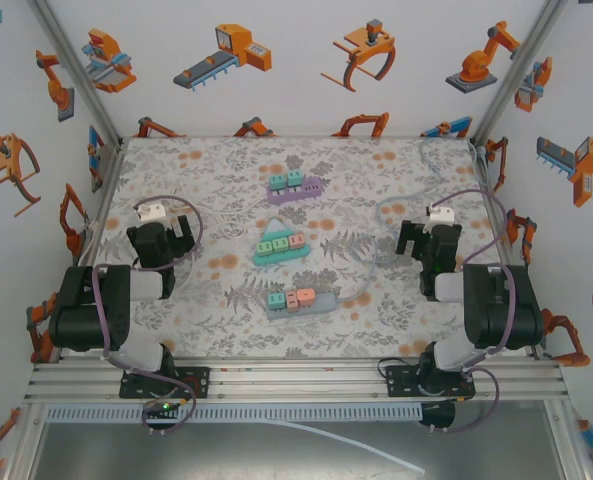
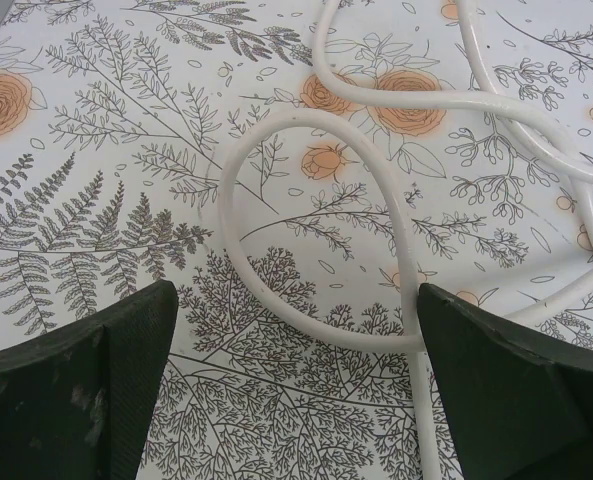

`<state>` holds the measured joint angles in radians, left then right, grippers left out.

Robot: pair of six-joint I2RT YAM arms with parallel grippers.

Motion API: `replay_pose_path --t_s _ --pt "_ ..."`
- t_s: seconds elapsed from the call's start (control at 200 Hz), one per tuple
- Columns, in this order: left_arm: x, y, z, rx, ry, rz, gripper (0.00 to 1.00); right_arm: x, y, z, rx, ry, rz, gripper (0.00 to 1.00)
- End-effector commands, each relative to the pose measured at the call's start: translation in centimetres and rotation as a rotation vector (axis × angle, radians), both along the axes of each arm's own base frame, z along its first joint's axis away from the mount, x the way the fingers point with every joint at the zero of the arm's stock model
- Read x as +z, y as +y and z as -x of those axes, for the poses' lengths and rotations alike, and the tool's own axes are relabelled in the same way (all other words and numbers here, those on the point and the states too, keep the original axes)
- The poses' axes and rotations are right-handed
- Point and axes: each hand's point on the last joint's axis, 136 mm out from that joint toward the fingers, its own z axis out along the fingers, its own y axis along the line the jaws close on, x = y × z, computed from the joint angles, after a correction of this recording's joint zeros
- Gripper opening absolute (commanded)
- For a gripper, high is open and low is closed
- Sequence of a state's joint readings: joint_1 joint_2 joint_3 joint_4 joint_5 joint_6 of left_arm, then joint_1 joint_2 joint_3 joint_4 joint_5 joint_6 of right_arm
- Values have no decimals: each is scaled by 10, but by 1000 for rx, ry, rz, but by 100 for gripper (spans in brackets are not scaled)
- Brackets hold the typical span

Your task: Pull the plug off the socket

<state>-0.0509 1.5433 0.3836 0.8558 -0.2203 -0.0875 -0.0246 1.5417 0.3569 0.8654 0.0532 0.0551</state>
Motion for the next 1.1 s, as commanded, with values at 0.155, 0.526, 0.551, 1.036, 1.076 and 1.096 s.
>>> replay_pose_path --t_s 0.155,0.526,0.551,1.036,1.076,1.096 --pt "6 3 -3 4 -15 -19 97 12 -2 -9 -13 -37 5 99" --pt "6 3 -3 4 -17 -18 97 13 -3 -9 -15 -37 4 99" --pt "6 3 -3 5 -16 -18 97 13 -3 -9 -15 -38 5 99" --pt "73 8 32 59 -111 22 97 93 17 11 76 -114 -68 99" --pt "85 8 41 69 -123 58 97 106 25 14 120 -134 -91 99" --pt "91 7 45 74 -128 78 97 113 30 16 142 -146 -102 99"
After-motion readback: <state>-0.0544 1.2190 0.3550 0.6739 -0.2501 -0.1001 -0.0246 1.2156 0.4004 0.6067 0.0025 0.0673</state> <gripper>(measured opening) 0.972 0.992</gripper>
